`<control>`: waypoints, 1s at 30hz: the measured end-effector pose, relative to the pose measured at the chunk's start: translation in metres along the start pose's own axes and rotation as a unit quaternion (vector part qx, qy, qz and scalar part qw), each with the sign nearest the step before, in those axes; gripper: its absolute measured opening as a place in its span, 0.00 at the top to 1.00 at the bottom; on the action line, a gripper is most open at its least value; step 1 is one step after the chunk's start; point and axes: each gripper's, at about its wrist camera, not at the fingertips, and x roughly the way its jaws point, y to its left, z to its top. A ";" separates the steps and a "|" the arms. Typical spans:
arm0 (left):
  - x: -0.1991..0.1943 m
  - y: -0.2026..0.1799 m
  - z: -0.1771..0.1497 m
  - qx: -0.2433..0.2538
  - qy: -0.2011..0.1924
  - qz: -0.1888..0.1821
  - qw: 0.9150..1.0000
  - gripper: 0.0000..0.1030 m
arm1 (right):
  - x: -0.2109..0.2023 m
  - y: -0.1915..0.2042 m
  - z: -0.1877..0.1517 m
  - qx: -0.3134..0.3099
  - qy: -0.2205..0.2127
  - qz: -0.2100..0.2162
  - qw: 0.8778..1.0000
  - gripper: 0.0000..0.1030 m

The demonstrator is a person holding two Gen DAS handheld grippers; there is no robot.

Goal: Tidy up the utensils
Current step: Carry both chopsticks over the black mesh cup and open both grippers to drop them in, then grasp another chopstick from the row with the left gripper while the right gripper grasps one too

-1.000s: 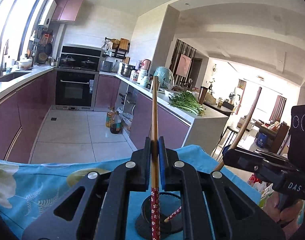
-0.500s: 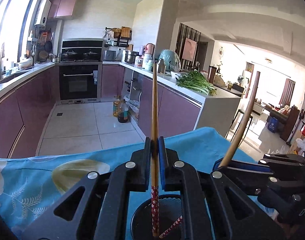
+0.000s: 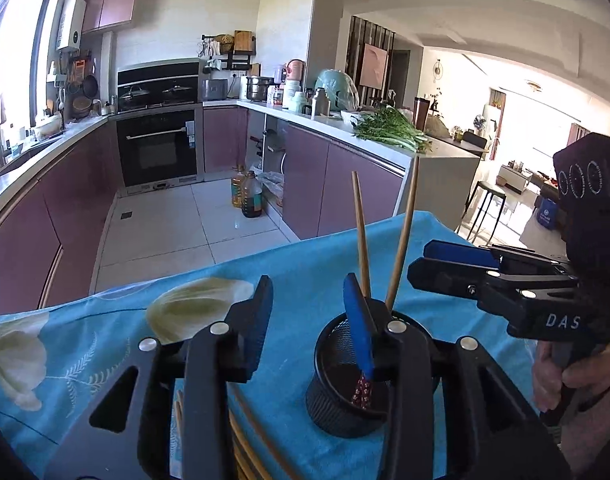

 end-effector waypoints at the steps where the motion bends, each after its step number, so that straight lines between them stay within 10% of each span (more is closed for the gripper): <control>1: -0.009 0.006 -0.002 -0.002 -0.004 0.002 1.000 0.59 | -0.004 0.001 0.000 -0.001 -0.005 -0.006 1.000 0.54; 8: -0.054 0.038 -0.036 0.001 0.003 0.041 0.999 0.48 | -0.035 0.029 -0.010 -0.044 -0.019 0.046 0.998 0.54; 17: -0.074 0.089 -0.095 -0.023 0.065 0.074 0.995 0.47 | 0.009 0.090 -0.063 -0.093 0.102 0.132 0.982 0.54; 30: -0.052 0.095 -0.149 -0.031 0.145 0.073 0.986 0.55 | 0.083 0.092 -0.099 -0.058 0.183 0.049 0.980 0.72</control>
